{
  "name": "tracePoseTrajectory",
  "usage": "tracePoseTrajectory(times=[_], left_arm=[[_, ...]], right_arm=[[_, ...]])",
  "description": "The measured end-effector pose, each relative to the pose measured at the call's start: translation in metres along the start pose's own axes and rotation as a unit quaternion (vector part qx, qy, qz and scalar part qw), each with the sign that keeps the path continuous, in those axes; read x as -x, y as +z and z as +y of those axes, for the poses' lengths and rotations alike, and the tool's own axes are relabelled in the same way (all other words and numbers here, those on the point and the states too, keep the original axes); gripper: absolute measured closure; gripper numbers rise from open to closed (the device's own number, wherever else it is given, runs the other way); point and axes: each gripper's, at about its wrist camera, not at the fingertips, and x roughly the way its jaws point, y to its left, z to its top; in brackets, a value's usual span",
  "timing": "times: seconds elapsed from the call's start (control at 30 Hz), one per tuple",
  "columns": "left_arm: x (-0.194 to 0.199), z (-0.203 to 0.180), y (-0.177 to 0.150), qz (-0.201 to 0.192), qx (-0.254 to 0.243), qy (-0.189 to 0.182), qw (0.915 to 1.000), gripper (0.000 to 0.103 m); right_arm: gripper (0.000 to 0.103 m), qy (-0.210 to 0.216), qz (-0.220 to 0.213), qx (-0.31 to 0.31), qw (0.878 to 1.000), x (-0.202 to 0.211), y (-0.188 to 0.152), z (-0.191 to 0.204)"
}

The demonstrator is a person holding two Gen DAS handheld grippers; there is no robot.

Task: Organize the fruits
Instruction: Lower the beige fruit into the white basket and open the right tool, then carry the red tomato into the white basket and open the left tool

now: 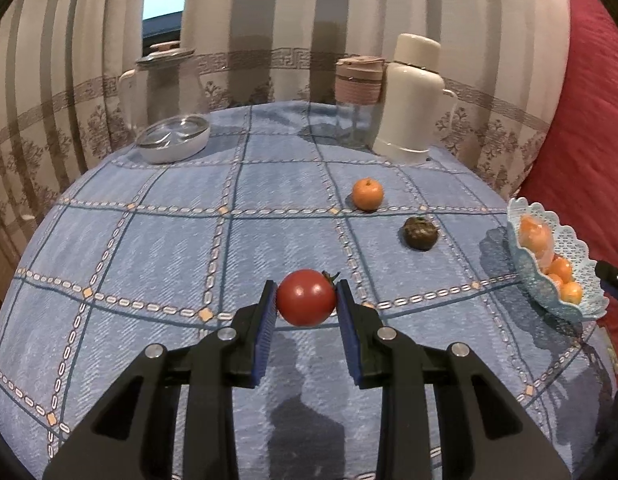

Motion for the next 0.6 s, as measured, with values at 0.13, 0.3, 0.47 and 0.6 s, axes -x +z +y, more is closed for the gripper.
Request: tracePoseTrajectory(times=[0.13, 0.3, 0.47, 0.6], left_arm=[[0.004, -0.02, 0.008, -0.005, -0.014, -0.031, 0.9994, 0.073], [0.005, -0.05, 0.02, 0.003, -0.024, -0.099, 0.9948, 0.073], [-0.001, -0.089, 0.026, 0.022, -0.04, -0.16, 0.986, 0.073], [-0.006, -0.121, 0.027, 0.037, -0.06, -0.199, 0.9774, 0.073]], right_arm=[[0.047, -0.01, -0.033, -0.019, 0.999, 0.013, 0.01, -0.011], [0.045, -0.035, -0.068, -0.016, 0.997, 0.024, 0.018, -0.017], [0.044, -0.037, -0.062, -0.019, 0.997, 0.017, 0.018, -0.021], [0.044, -0.038, -0.055, -0.021, 0.998, 0.01, 0.017, -0.023]])
